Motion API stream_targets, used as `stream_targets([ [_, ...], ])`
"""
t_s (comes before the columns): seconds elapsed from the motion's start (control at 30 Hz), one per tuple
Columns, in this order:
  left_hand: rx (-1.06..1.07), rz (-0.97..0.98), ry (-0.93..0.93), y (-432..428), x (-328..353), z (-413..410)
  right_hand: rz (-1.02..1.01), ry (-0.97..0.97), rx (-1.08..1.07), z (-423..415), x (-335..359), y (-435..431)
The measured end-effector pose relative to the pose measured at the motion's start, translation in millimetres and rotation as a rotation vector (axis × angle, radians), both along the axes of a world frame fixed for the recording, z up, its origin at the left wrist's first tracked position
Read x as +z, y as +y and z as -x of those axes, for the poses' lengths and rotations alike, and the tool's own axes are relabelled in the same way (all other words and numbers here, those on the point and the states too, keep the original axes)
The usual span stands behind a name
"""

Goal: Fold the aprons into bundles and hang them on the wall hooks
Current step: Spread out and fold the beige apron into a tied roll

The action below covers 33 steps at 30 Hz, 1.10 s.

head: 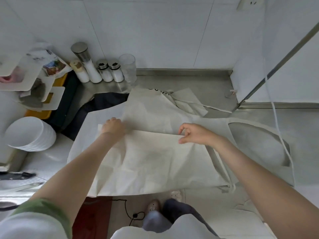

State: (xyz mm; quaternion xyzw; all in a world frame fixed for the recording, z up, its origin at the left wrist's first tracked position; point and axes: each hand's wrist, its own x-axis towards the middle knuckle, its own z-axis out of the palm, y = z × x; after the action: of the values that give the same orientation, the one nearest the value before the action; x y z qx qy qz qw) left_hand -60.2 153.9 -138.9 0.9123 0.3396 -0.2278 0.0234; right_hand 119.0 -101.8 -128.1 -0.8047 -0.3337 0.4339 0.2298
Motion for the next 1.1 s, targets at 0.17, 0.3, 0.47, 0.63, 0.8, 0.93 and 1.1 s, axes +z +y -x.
stream_targets([
  [0.17, 0.002, -0.188, 0.002, 23.4, 9.5, 6.1, 0.340, -0.129, 0.270, -29.9, -0.4, 11.6],
  [0.3, 0.038, -0.239, 0.013, 33.9, 14.3, 7.4, 0.286, -0.111, 0.148, -48.7, 20.0, 37.7],
  [0.47, 0.050, -0.312, -0.025, 47.0, 19.8, 15.0, 0.096, -0.060, -0.214, -65.2, 22.7, 81.5],
  [0.63, 0.154, -0.408, -0.227, 60.1, 26.1, 8.4, -0.205, -0.410, -0.289, -74.4, 18.1, 120.0],
  [0.8, 0.212, -0.323, -0.342, 69.6, 19.1, -5.0, -0.142, -0.423, -0.004, -56.7, 0.5, 129.7],
  [0.93, 0.217, -0.071, -0.283, 72.9, -2.2, -2.6, 0.001, -0.560, 0.424, -18.1, -18.0, 138.5],
  [1.1, 0.366, 0.112, -0.253, 78.8, -22.6, 21.2, 0.248, -0.524, 0.520, 4.5, -52.2, 138.5],
])
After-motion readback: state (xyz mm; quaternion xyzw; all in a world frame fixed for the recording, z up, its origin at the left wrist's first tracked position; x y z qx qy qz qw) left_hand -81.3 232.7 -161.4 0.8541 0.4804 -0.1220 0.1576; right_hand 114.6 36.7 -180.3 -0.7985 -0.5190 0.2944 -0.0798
